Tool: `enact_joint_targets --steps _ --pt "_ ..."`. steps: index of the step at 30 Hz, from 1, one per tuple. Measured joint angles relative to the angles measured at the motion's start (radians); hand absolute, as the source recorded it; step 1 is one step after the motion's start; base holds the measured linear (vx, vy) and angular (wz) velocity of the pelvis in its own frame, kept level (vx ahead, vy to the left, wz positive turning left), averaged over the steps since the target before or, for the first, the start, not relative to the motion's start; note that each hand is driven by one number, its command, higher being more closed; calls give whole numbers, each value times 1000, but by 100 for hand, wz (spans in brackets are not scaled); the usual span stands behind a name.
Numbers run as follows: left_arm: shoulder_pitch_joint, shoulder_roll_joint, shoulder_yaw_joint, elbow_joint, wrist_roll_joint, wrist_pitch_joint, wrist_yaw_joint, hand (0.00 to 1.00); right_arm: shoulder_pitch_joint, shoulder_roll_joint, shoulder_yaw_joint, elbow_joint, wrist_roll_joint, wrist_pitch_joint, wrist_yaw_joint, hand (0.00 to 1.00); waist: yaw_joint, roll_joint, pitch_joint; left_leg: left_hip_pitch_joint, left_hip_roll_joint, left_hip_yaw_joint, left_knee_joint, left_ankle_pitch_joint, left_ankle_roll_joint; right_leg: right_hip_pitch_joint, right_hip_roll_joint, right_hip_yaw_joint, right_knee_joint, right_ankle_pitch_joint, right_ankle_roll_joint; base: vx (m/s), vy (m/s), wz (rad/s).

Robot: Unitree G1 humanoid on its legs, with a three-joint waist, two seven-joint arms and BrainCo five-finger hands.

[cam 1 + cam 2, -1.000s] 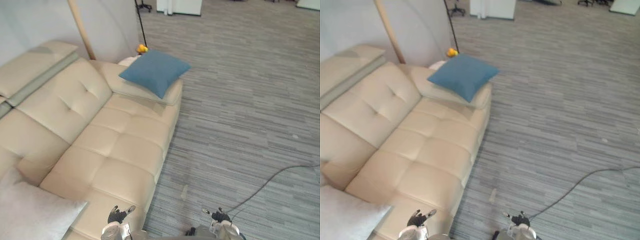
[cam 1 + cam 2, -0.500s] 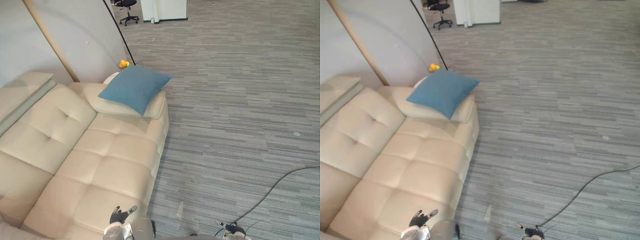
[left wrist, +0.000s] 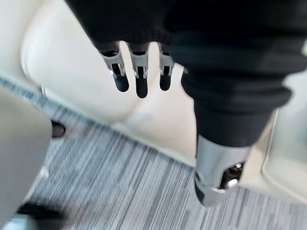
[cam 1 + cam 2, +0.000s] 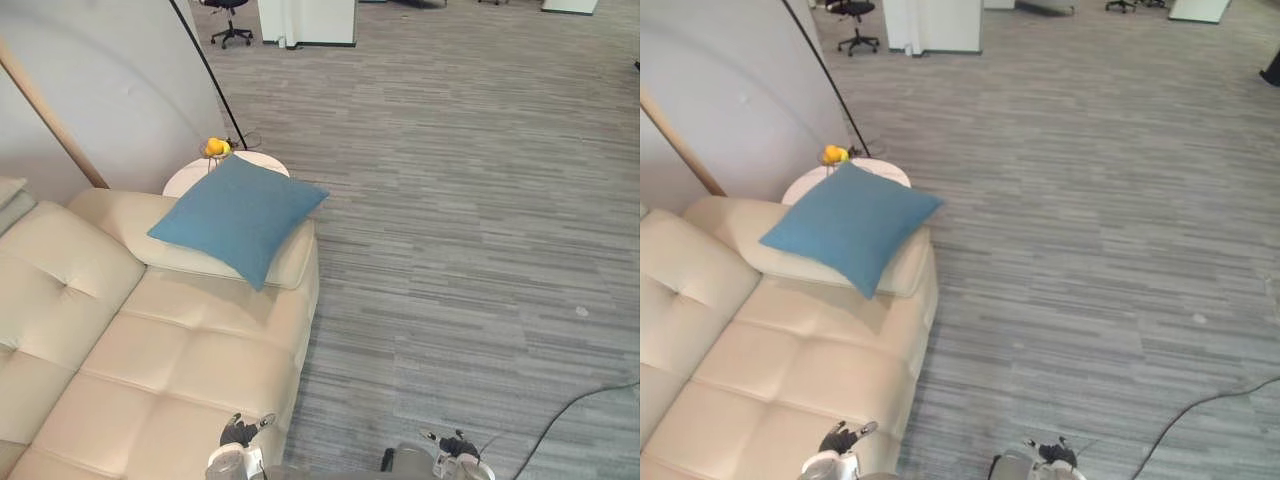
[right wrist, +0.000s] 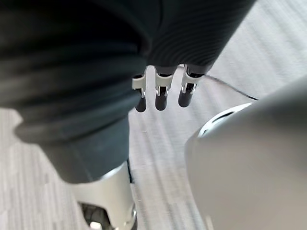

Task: Pick up cushions and gather them together orderly.

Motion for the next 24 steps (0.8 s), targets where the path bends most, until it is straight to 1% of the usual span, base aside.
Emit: enact_joint_targets --steps 1,2,3,4,5,6,7,8,9,10,11,12,13,14,15,16,17,18,19,20,21,22,23,24 --pt "-2 11 5 15 1 -2 -1 0 0 -4 -8 21 0 -1 1 0 -7 -14 -3 11 -4 -24 4 -24 -18 -4 8 31 -2 47 -12 396 -281 28" --pt "-5 -4 9 37 2 1 1 0 -7 -13 -32 38 6 1 2 0 -6 26 0 32 30 -45 10 -35 -25 -1 29 17 45 25 -25 379 -269 14" --pt "6 -29 32 51 0 1 0 0 -5 -23 -51 42 3 1 -1 0 -10 39 -11 22 43 -56 59 -35 -26 5 36 10 54 -21 -29 371 -250 6" --pt "7 -44 51 48 3 0 2 0 -5 -32 -57 48 4 3 0 0 -9 55 -18 -21 58 -57 155 -33 -29 23 42 -7 48 -42 -45 366 -267 18" --pt "7 -45 54 43 3 0 1 0 -7 -35 -56 46 4 3 -1 0 -10 60 -19 -58 62 -62 236 -27 -38 35 42 -18 48 -58 -50 336 -271 40" --pt "2 -54 74 26 2 0 0 0 -3 -37 -54 41 8 2 -2 0 -18 66 -14 -146 79 -66 435 6 -82 71 40 -46 45 -84 -59 379 -306 66" --pt "1 -59 81 2 1 -1 0 0 9 -38 -38 26 11 3 -6 0 -18 71 -3 -253 114 -58 659 82 -97 128 42 -77 36 -111 -74 332 -264 66" --pt "4 -56 80 -8 1 -3 0 0 17 -37 -21 20 11 3 -10 0 -8 68 -1 -297 133 -32 744 77 -82 158 42 -90 34 -128 -80 249 -189 55" --pt "5 -48 77 -13 1 -3 -2 0 18 -32 -14 18 11 4 -12 0 -2 63 1 -339 147 5 791 58 -56 197 41 -111 14 -139 -82 172 -130 32" --pt "5 -45 74 -14 1 -3 -3 0 17 -29 -14 17 11 4 -13 0 -1 60 1 -356 148 18 788 45 -49 221 40 -119 -3 -142 -79 177 -98 39" --pt "4 -42 61 -19 1 -3 -3 0 13 -29 -14 10 11 3 -13 0 4 59 1 -386 141 64 727 20 -30 263 39 -134 -43 -151 -63 233 -75 37" --pt "5 -42 59 -20 1 -3 -4 0 9 -29 -12 7 12 3 -12 0 10 58 1 -405 123 105 610 6 -30 293 37 -145 -76 -153 -54 247 -42 32" --pt "5 -42 59 -20 1 -3 -3 0 8 -30 -11 7 12 3 -12 0 11 58 1 -406 116 120 555 6 -31 303 37 -151 -88 -154 -51 335 25 39" --pt "4 -42 51 -18 2 -3 -4 0 10 -31 -11 7 12 4 -12 0 11 58 1 -390 80 162 319 33 -36 338 34 -178 -124 -154 -46 307 55 38" --pt "4 -38 39 -15 3 -3 -5 0 14 -34 -13 8 12 3 -12 0 11 60 0 -373 63 177 206 75 -34 353 36 -189 -138 -158 -39 395 103 42" --pt "2 -35 32 -5 2 -4 -7 0 13 -37 -18 13 12 3 -11 0 13 57 -1 -358 42 176 103 175 11 370 41 -189 -150 -169 -20 379 109 18" --pt "-1 -21 27 -1 11 -4 -12 0 11 -28 -20 18 12 4 -11 0 19 22 -7 -341 13 185 82 177 26 384 19 -182 -163 -173 -8 418 93 8" --pt "-3 -14 27 0 17 -2 -19 0 11 -24 -20 19 12 3 -9 0 22 20 -14 -338 2 187 79 171 40 393 11 -183 -170 -173 -3 455 72 0" --pt "-10 -4 27 5 27 -1 -22 0 7 -21 -20 20 11 4 -4 0 22 2 -6 -322 -17 197 88 143 61 401 -11 -166 -146 -174 8 440 95 6" --pt "-15 -4 26 15 32 -1 -21 0 9 -21 -20 21 10 4 -1 0 23 2 -5 -305 -27 193 89 124 66 390 -22 -146 -84 -177 14 475 156 12" --pt "-18 -2 18 27 31 -1 -21 0 15 -20 -21 21 9 4 1 0 24 3 -5 -266 -36 188 80 103 70 339 -42 -114 90 -179 42 429 174 20" --pt "-20 0 10 27 31 1 -23 0 19 -15 -17 15 6 4 3 0 22 4 -2 -228 -43 175 65 90 70 277 -63 -94 269 -155 92 345 132 24" --pt "-20 4 4 26 32 3 -23 0 23 -10 -11 7 6 4 5 0 21 2 1 -207 -49 165 61 82 70 238 -72 -77 375 -121 117 348 76 47" --pt "-19 6 0 26 31 7 -23 0 34 -1 6 3 2 3 8 0 11 -1 3 -162 -54 136 61 60 67 171 -87 -55 548 -110 127 346 32 65"
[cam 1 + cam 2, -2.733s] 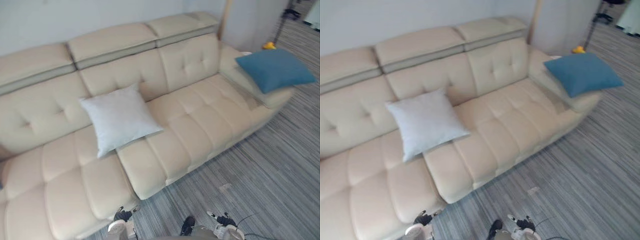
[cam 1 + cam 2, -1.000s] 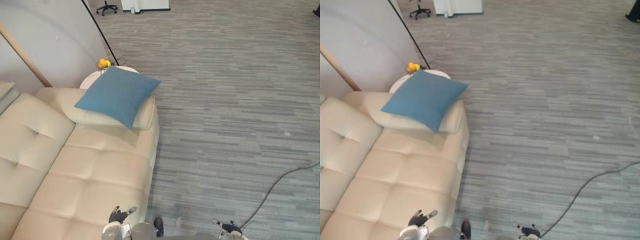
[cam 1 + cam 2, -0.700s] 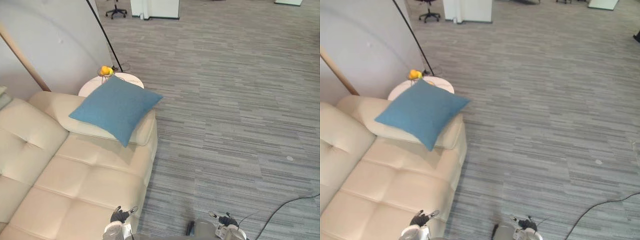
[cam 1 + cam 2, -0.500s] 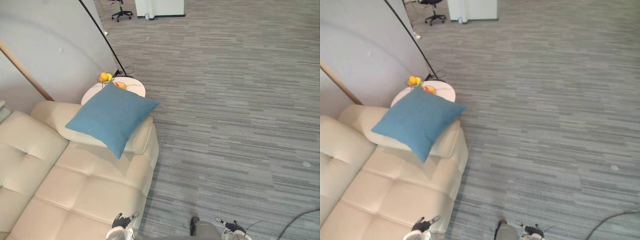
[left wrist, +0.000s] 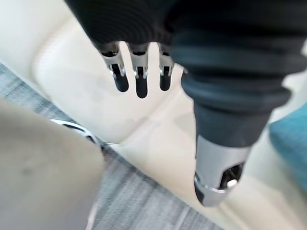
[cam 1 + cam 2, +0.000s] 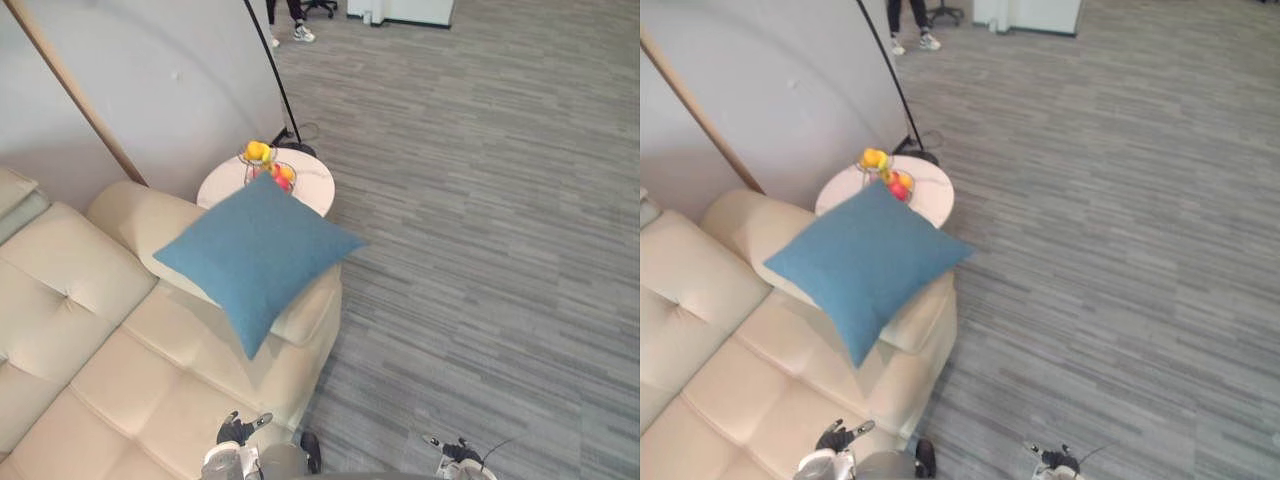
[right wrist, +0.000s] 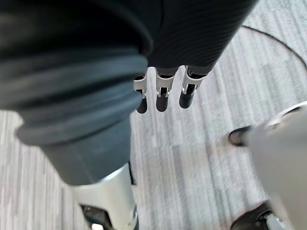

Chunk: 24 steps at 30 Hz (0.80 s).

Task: Pick up cushions and gather them together orderly.

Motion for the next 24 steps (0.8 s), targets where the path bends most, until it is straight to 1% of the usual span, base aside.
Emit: enact_joint_targets --steps 1,2,3,4,5,6,8,9,10,11,12,14,16,17,18,19,20,21,22,23,24 --pt "1 -1 0 -1 0 0 0 0 8 -3 7 -8 -1 -1 1 0 -3 4 1 38 0 -25 -6 -12 -3 -40 -7 -4 68 -10 -9 325 8 69" --pt "2 -1 -1 -1 -1 0 0 0 6 -2 6 -14 -1 -1 1 0 -3 5 3 61 1 -31 -20 -12 -3 -52 -12 -12 68 -22 -18 237 -10 54" --pt "1 -2 -1 -2 -5 -1 1 0 6 1 6 -22 -1 -1 1 0 -3 3 5 92 4 -47 -45 -12 -3 -62 -13 -20 43 -40 -25 261 -63 53" --pt "0 -3 0 -6 -11 -1 2 0 6 6 6 -27 -2 -1 1 0 -5 2 5 119 11 -70 -66 -12 -4 -80 -10 -27 -36 -56 -44 268 -85 62" --pt "0 -5 0 -9 -18 -2 3 0 5 6 6 -30 -2 -2 2 0 -7 3 5 125 20 -91 -70 -18 -13 -91 -1 -22 -111 -61 -53 314 -154 80" --pt "-3 -8 1 -12 -24 -3 3 0 4 6 4 -30 -1 -2 2 0 -8 4 5 126 36 -130 -69 -32 -28 -106 34 23 -241 -59 -63 271 -220 77" --pt "-6 -11 5 -13 -23 -3 3 0 1 7 5 -29 1 -2 2 0 -11 8 6 123 64 -182 -54 -54 -56 -105 114 167 -423 -34 -82 299 -322 81" --pt "-7 -11 19 -13 -22 -3 2 0 6 11 6 -23 4 -2 2 0 -14 0 1 104 72 -223 -25 -81 -85 -87 155 280 -549 22 -83 256 -349 102" --pt "-15 -22 42 1 -21 -2 2 0 3 12 -6 -14 19 -4 6 0 -26 6 9 91 86 -266 23 -113 -107 -62 169 273 -562 84 -103 304 -408 89" --pt "-15 -34 46 0 -19 -4 1 0 2 3 -15 -15 19 -4 4 0 -25 25 3 87 99 -277 36 -112 -108 -55 175 246 -557 74 -118 263 -322 84" --pt "-10 -54 62 -1 -14 -5 0 0 -2 -4 -17 -16 19 -4 2 0 -24 38 -1 87 118 -288 47 -106 -119 -50 180 203 -536 42 -138 264 -304 67" --pt "-12 -77 61 -5 0 -6 0 0 3 -9 -18 -18 18 -6 2 0 -32 55 -10 77 141 -297 67 -88 -148 -19 176 132 -518 13 -164 190 -256 92" --pt "-20 -84 52 -10 0 -6 -4 0 3 -7 -17 -19 18 -5 1 0 -31 53 -9 36 151 -294 132 -74 -159 12 165 75 -530 5 -178 102 -215 97" --pt "-29 -84 41 -11 0 -6 -4 0 2 -3 -17 -20 19 -5 0 0 -30 47 -6 -7 160 -268 195 -54 -165 41 155 24 -548 4 -181 65 -231 123" --pt "-33 -83 35 -13 0 -6 -4 0 0 0 -16 -22 24 -6 -1 0 -30 44 -4 -23 172 -217 219 -40 -159 65 146 -15 -563 4 -181 51 -206 106" --pt "-34 -83 33 -13 -1 -6 -4 0 1 0 -16 -23 33 -6 -1 0 -30 43 -3 -30 177 -192 216 -37 -156 72 143 -29 -568 4 -181 -2 -97 80" --pt "-35 -83 27 -13 -1 -6 -4 0 0 1 -16 -23 40 -5 -1 0 -30 43 -5 -29 186 -132 200 -31 -145 82 136 -54 -577 4 -181 -41 -55 75" --pt "-37 -83 19 -13 -1 -5 -4 0 -2 2 -16 -27 41 -6 0 0 -32 43 -5 -21 190 -44 150 -19 -130 84 123 -86 -587 4 -181 -80 -25 93" --pt "-36 -82 16 -12 -1 -4 -3 0 -1 2 -17 -29 47 -6 0 0 -34 44 -6 -2 183 1 80 -8 -128 82 117 -107 -598 4 -180 -88 0 77" --pt "-36 -82 16 -12 -1 -4 -3 0 0 2 -17 -29 48 -6 0 0 -34 44 -7 6 180 6 54 -5 -131 81 116 -114 -600 4 -179 -93 49 69" --pt "-37 -81 5 -11 -1 -5 -2 0 0 0 -18 -25 48 -5 0 0 -33 47 -12 23 169 3 -17 12 -141 78 113 -128 -609 8 -172 -77 59 43"
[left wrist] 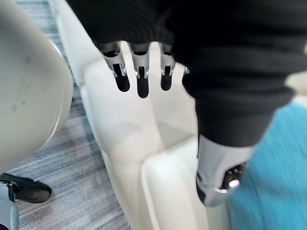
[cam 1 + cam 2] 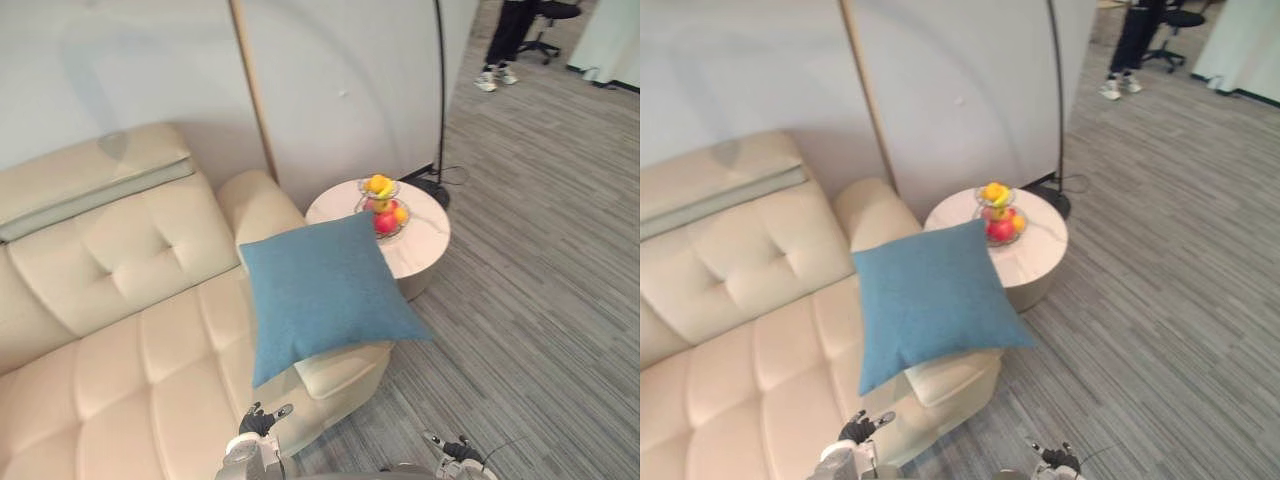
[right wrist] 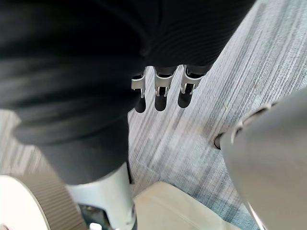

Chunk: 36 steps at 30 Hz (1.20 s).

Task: Pick up cushions and gather them together orderly.

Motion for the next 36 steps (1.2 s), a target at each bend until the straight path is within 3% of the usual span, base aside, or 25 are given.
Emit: enact_joint_targets --steps 2,5,12,19,23,28,33,36 --pt "3 21 -5 3 0 -1 0 0 -1 7 0 2 1 0 2 0 4 -22 -7 17 -20 -2 -60 37 10 8 -5 -1 -33 23 8 -74 67 18" --pt "15 39 -6 24 0 -1 -1 0 9 10 0 5 1 0 2 0 1 -32 -22 52 -40 -6 -123 64 19 32 -8 0 -62 39 16 -51 51 0" --pt "26 84 -14 35 -9 3 -1 0 15 -35 -46 2 7 6 1 0 -4 -33 -44 67 -63 -31 -203 107 26 35 -12 -14 -93 55 26 5 16 8" --pt "58 246 47 -194 -83 -14 8 0 -64 -302 -101 -183 -16 -8 1 0 -6 -31 -53 49 -68 -66 -233 116 28 21 -3 -21 -113 66 18 41 -14 5" --pt "56 268 58 -251 -121 -28 10 0 -117 -367 -97 -218 -43 -11 1 0 -10 -33 -56 27 -70 -86 -233 117 30 8 2 -20 -143 84 11 58 -4 2" --pt "34 265 54 -256 -149 -29 11 0 -158 -388 -35 -241 -51 -9 9 0 -21 -36 -55 -3 -81 -114 -214 109 42 19 0 -3 -198 114 0 37 29 7" --pt "7 272 -25 -289 -150 -29 27 0 -235 -427 125 -249 -50 -10 34 0 -24 -37 -52 -39 -97 -116 -191 103 52 8 -13 17 -232 138 19 -15 36 4" --pt "-49 271 -68 -293 -153 -29 28 0 -320 -433 177 -249 -49 -11 42 0 -24 -28 -12 -79 -101 -118 -179 113 62 -25 -16 19 -237 158 17 -86 29 1"
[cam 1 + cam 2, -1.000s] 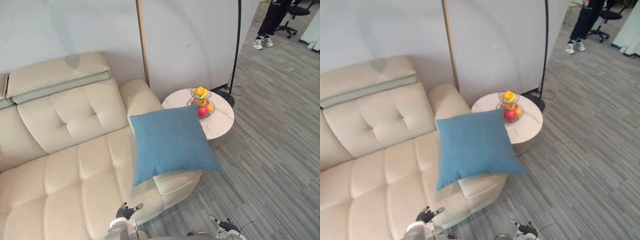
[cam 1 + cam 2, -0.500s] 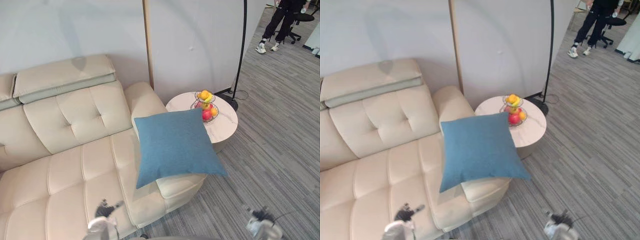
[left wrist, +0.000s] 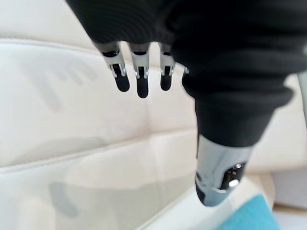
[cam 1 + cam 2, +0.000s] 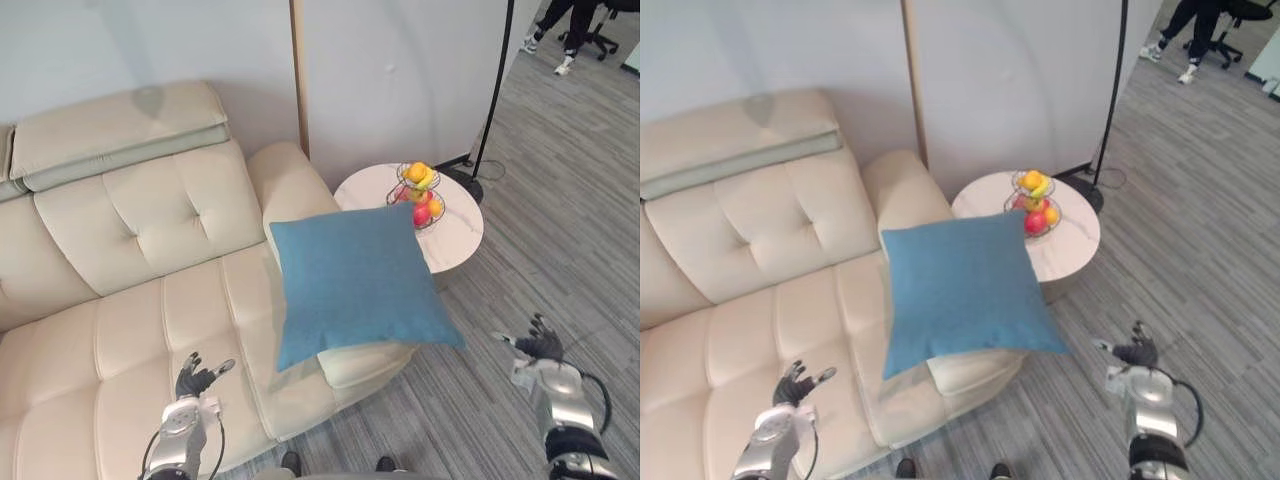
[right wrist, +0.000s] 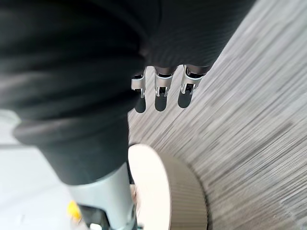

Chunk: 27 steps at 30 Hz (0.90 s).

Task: Pick up cushions and gather them together orderly.

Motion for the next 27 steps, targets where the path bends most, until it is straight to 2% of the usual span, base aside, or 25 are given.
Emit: enact_joint_targets --steps 5,7,8,13,18,22,27 --pt "-136 -23 -76 0 -8 -1 4 0 -173 2 89 9 11 0 5 0 1 19 98 -107 -4 -20 -3 52 2 -99 -3 -14 5 35 -5 -136 8 10" --pt "-167 -30 -86 1 -16 -2 13 0 -219 3 99 26 17 1 3 0 2 21 118 -138 -3 -23 -3 64 4 -130 -4 -15 9 43 -6 -107 -3 4" --pt "-206 -34 -101 1 -33 -1 22 0 -276 1 107 62 24 2 -2 0 4 22 151 -155 -1 -23 -3 75 3 -158 -5 -13 34 43 -6 -114 -5 1" --pt "-342 -47 -158 2 -81 -3 43 0 -366 6 152 81 51 5 -32 0 22 6 201 -238 -2 -18 14 101 1 -294 -24 19 160 11 -9 -94 -8 -1" --pt "-421 -55 -213 2 -124 -10 48 0 -405 8 206 75 61 5 -45 0 22 -2 207 -277 2 -14 18 114 -8 -364 -31 29 225 -11 -11 -79 -41 -1" --pt "-517 -78 -237 2 -127 -14 91 0 -441 35 234 37 79 7 -61 0 20 -6 210 -300 22 -14 -22 154 -22 -409 -16 28 236 -4 -18 -45 -56 -2" --pt "-559 -84 -250 6 -122 -12 131 0 -470 54 251 37 90 7 -84 0 21 -6 210 -308 32 -7 -28 162 -33 -421 -2 28 235 1 -25 1 -42 -4"
